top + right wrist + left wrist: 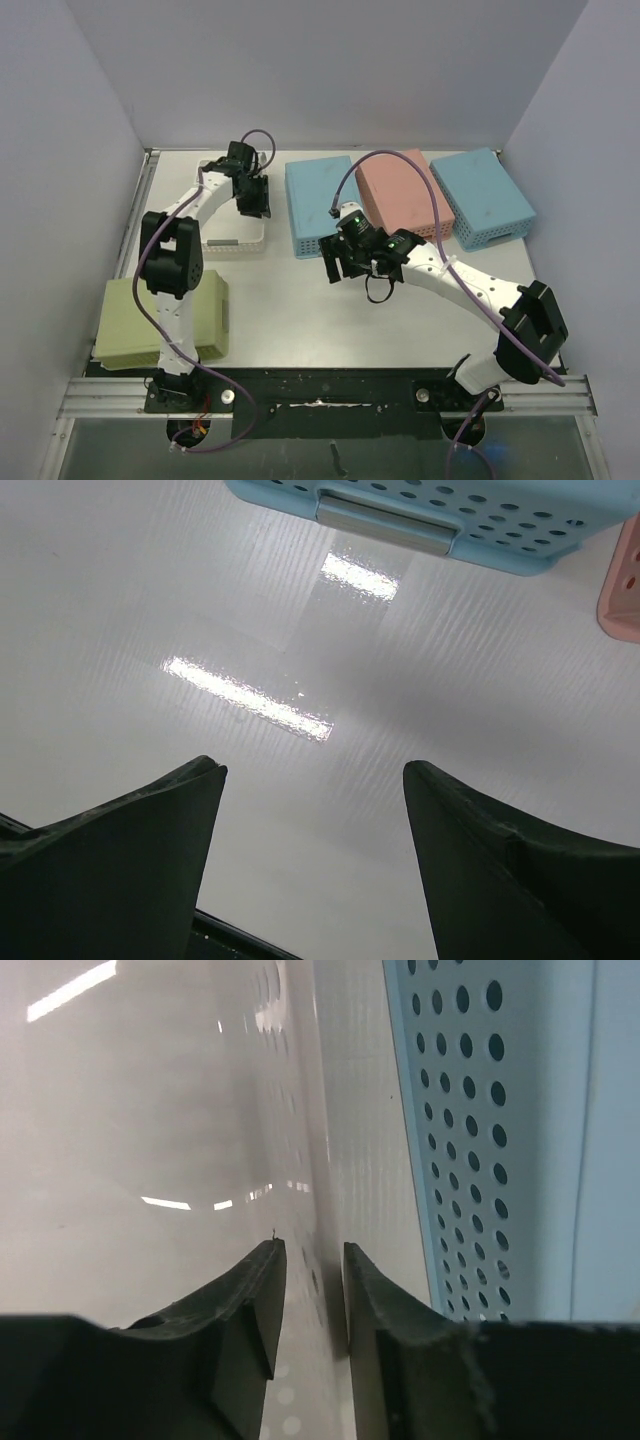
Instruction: Turn the large container upside down
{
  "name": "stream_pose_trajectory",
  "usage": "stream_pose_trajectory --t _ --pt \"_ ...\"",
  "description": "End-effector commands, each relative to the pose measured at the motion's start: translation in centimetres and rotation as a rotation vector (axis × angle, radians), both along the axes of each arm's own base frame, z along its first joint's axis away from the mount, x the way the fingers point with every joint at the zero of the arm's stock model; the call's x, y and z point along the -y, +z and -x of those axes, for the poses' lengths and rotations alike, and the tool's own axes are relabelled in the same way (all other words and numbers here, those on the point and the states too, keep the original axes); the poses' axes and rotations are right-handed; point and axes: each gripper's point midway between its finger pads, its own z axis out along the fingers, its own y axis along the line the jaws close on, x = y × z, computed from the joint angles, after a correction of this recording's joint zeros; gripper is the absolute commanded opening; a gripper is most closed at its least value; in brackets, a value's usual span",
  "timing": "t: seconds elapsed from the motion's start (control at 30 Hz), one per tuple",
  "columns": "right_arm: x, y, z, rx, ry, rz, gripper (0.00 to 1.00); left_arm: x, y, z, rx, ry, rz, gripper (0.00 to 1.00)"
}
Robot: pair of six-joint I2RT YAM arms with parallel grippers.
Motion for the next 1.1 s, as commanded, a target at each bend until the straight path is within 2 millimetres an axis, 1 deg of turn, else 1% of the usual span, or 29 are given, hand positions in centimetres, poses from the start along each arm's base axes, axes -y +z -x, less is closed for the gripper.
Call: stream_pose_trajectory --t 0.0,0.07,0.1,0.13,0.17,0.2,0.23,0.3,0.33,0.4,0.5,0.57,0.6,0.7,0.77,0.8,0.83,0.87,0.9,0.93,0.97,1.0,1.03,1.07 --pt "-0.7 1.7 -1.2 0.048 -0.024 -0.026 0.74 1.7 2.2 -2.2 0.088 -0.039 0.057 0.23" --pt "-0.8 1.8 -1.3 0.049 -0.027 -0.027 0.74 1.7 2.5 -2.3 0.091 -0.036 0.056 0.17" --pt "-0.9 2.0 -1.4 0.053 -0.025 -0.032 0.74 1.8 2.8 -2.5 0.095 -0.035 0.056 0.12" --pt "-1.0 2.2 -1.5 0.056 -0.023 -0.035 0.74 1.9 3.3 -2.6 0.101 -0.036 0.058 0.1" --pt "-1.2 2.3 -1.6 0.06 -0.02 -0.037 0.74 2.1 4.1 -2.8 0.113 -0.037 0.058 0.04" --pt "-1.3 2.5 -1.7 0.064 -0.016 -0.036 0.74 2.3 4.9 -2.9 0.125 -0.041 0.052 0.01" --pt "-1.3 2.7 -1.9 0.07 -0.018 -0.036 0.74 2.5 6.0 -3.1 0.143 -0.046 0.047 0.0" --pt "-1.3 2.9 -2.2 0.08 -0.018 -0.031 0.74 3.2 9.4 -3.4 0.207 -0.063 0.043 0.0" --pt "-1.3 2.9 -2.3 0.082 -0.018 -0.03 0.74 3.7 11.4 -3.5 0.24 -0.072 0.051 0.0" --pt "-1.4 3.1 -2.4 0.085 -0.017 -0.031 0.74 4.1 14.6 -3.4 0.293 -0.083 0.088 0.0" --pt "-1.3 3.0 -2.2 0.082 -0.019 -0.036 0.74 4.8 18.7 -2.4 0.339 -0.105 0.204 0.0" --pt "-1.1 3.0 -2.0 0.084 -0.024 -0.044 0.73 5.2 21.0 -1.5 0.359 -0.119 0.284 0.0" --pt "-1.0 3.1 -1.9 0.087 -0.029 -0.049 0.73 5.3 22.7 -0.8 0.381 -0.124 0.32 0.0" --pt "-0.5 3.8 -2.0 0.116 -0.063 -0.068 0.74 6.5 26.7 1.5 0.415 -0.171 0.463 0.0" --pt "-0.1 4.3 -2.1 0.136 -0.084 -0.083 0.74 7.2 28.7 3.4 0.438 -0.192 0.548 0.0" --pt "0.2 4.6 -2.1 0.144 -0.094 -0.097 0.74 7.6 29.5 4.7 0.441 -0.217 0.597 0.0" --pt "0.5 4.8 -2.2 0.141 -0.1 -0.118 0.74 7.7 30.1 5.8 0.448 -0.225 0.632 0.0" --pt "0.8 4.9 -2.2 0.135 -0.107 -0.143 0.74 7.7 29.9 6.9 0.442 -0.229 0.656 0.0" --pt "1.3 5.1 -2.3 0.13 -0.118 -0.17 0.74 7.8 30.3 7.9 0.449 -0.245 0.685 0.0" --pt "1.9 5.1 -2.5 0.126 -0.134 -0.19 0.74 8.0 31.1 9.2 0.468 -0.275 0.726 0.0" --pt "2.5 5.3 -2.6 0.124 -0.148 -0.21 0.74 8.3 31.5 10.5 0.471 -0.302 0.77 0.0" --pt "3.2 5.4 -2.8 0.123 -0.166 -0.226 0.74 8.7 31.9 11.7 0.469 -0.333 0.823 0.0" --pt "4.4 5.8 -3.3 0.136 -0.199 -0.24 0.74 9.1 32.2 12.9 0.463 -0.363 0.871 0.0" --pt "5.4 6.1 -3.6 0.151 -0.237 -0.241 0.74 9.5 32.1 14.0 0.447 -0.39 0.905 0.0"
